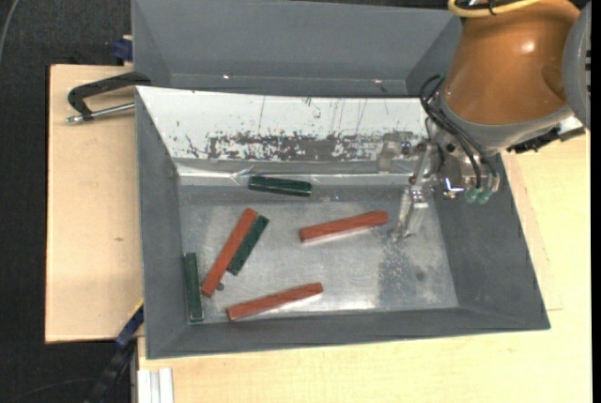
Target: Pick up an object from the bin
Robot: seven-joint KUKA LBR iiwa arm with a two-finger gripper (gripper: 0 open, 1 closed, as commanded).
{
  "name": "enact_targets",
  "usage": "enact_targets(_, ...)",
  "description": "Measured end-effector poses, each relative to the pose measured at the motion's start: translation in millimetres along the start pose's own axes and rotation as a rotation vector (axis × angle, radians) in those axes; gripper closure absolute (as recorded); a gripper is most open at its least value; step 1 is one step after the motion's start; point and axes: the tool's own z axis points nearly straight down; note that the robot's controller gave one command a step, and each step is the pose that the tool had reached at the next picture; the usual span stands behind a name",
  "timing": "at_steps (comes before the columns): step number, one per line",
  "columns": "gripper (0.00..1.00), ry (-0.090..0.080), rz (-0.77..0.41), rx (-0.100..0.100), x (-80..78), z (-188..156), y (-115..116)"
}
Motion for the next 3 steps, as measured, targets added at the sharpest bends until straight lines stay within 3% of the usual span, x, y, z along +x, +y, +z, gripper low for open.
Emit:
enact_targets(1, 0.00, 0.008, -0.184, -0.002, -28.2, 183.3, 32.0)
enact_targets(2, 1.00, 0.003, -0.183, -0.001, -29.3, 179.1, 31.5)
enact_targets(3, 1.00, -0.012, -0.155, 0.000, -45.0, 33.3, 33.6)
